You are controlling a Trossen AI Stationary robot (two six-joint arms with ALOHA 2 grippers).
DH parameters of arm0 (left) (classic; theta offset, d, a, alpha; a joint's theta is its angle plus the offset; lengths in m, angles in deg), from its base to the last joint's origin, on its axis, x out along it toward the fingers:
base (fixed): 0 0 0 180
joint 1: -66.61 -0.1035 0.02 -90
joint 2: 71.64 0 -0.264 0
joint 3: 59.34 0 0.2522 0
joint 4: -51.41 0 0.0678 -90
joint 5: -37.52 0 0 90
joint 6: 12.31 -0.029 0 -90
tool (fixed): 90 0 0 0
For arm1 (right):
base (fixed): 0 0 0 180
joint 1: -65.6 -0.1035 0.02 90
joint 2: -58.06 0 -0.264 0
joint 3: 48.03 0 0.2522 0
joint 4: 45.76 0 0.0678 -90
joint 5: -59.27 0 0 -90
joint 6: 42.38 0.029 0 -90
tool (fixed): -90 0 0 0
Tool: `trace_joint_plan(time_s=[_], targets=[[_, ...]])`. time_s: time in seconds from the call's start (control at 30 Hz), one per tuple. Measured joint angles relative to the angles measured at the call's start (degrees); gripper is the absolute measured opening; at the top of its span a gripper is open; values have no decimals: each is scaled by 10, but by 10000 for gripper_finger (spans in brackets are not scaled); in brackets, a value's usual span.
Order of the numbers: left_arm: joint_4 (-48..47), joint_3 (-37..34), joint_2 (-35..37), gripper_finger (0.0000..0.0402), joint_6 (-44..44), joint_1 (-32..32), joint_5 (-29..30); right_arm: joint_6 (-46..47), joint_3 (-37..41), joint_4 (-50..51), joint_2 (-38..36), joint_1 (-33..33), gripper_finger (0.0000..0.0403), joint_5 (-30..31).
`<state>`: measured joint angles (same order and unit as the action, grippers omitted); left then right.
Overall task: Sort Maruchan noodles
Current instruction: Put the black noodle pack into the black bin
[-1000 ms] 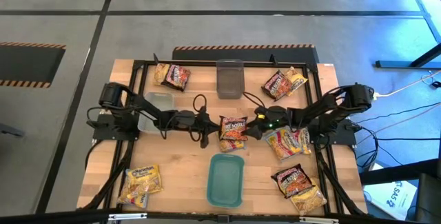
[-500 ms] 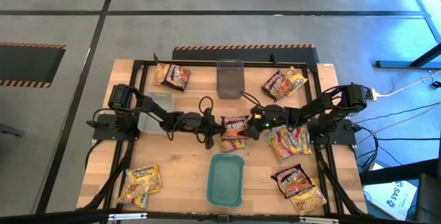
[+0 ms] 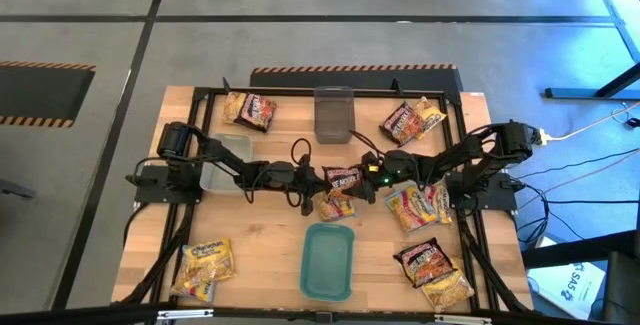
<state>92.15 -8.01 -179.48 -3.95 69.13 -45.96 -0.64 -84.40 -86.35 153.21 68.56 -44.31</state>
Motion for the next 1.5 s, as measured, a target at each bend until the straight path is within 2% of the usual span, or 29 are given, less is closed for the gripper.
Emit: trace_joint_plan(time_s=[0.27, 0.47, 0.63, 0.87, 1.07, 1.27, 1.5], targets=[[0, 0, 0, 14, 1, 0, -1, -54, 0, 2, 0, 0, 173, 0], [-1, 0, 11, 14, 5, 6, -27, -87, 0, 5, 0, 0, 122, -12], [-5, 0, 38, 14, 26, 13, -31, -104, 0, 1, -1, 0, 117, -16], [-101, 0, 103, 14, 42, 23, -31, -122, 1, 18, -27, 0, 115, -26], [-132, 0, 154, 14, 42, 24, -31, -157, 1, 63, -84, 0, 116, -15], [-107, 0, 186, 14, 42, 24, -30, -197, 1, 129, -162, 0, 118, 0], [-85, 0, 199, 14, 34, 24, -30, -230, 0, 232, -268, 0, 118, 49]])
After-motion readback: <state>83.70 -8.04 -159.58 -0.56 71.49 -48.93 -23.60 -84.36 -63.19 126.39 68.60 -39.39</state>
